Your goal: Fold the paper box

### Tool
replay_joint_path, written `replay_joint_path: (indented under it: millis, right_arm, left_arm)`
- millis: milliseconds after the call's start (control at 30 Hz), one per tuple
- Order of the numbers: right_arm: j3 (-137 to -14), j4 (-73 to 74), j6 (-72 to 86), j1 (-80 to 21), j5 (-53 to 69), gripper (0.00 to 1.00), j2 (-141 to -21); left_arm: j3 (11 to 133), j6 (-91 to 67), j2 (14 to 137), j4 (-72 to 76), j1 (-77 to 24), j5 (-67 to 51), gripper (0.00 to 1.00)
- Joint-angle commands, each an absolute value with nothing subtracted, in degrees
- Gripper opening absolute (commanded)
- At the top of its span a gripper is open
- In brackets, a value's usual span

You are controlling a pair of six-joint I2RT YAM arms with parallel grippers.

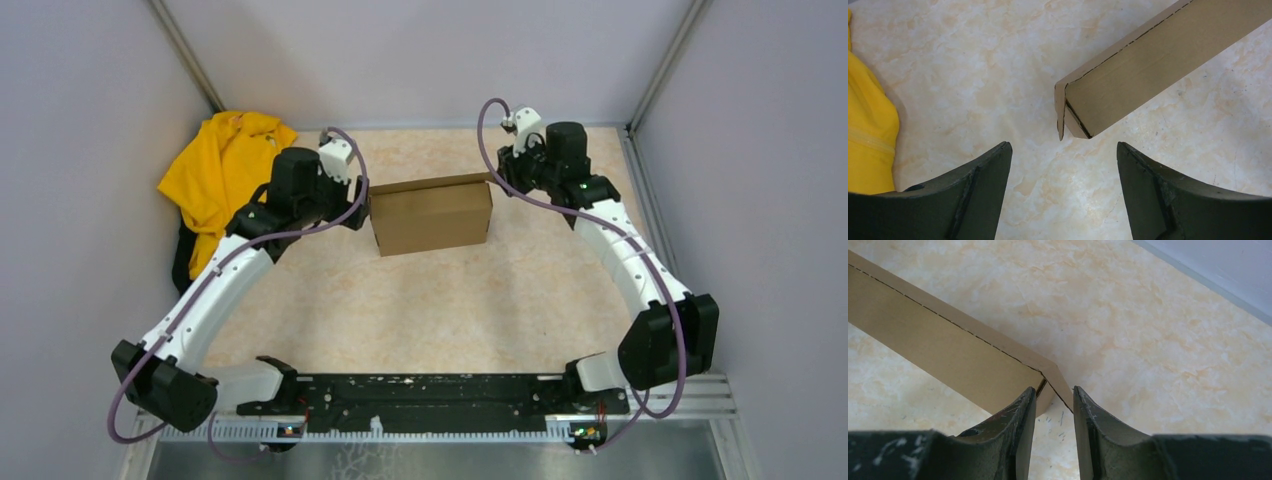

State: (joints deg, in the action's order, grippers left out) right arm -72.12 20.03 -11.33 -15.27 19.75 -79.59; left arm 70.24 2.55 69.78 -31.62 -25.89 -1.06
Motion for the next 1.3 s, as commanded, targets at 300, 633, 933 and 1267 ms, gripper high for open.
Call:
replay_joint_path:
  millis: [300,633,933,1267]
  right_arm:
    - [-76.7,18.1,-11.8,-15.8,18.7,0.31,-81.5]
    - [-75.9,18.4,-11.9,-16.1,17.9,0.31,-80.8]
    - [-75.9,19.1,-11.7,-16.8,17.3,0.3,-81.0]
    - [-75.6,19.2,-11.4,-17.2,15.8,0.3,-81.2]
  left_arm:
    - [70.8,3.2,72.1,-28.9,-26.0,-0.5,0.81]
    - [70.3,2.6,72.8,-27.7,-26.0,-0.5,0.71]
    - [71.6,2.1,74.6,-26.9,-26.0,-0.8,0.59]
    - [72.2,1.8,75.2,-27.3,-26.0,-1.1,0.51]
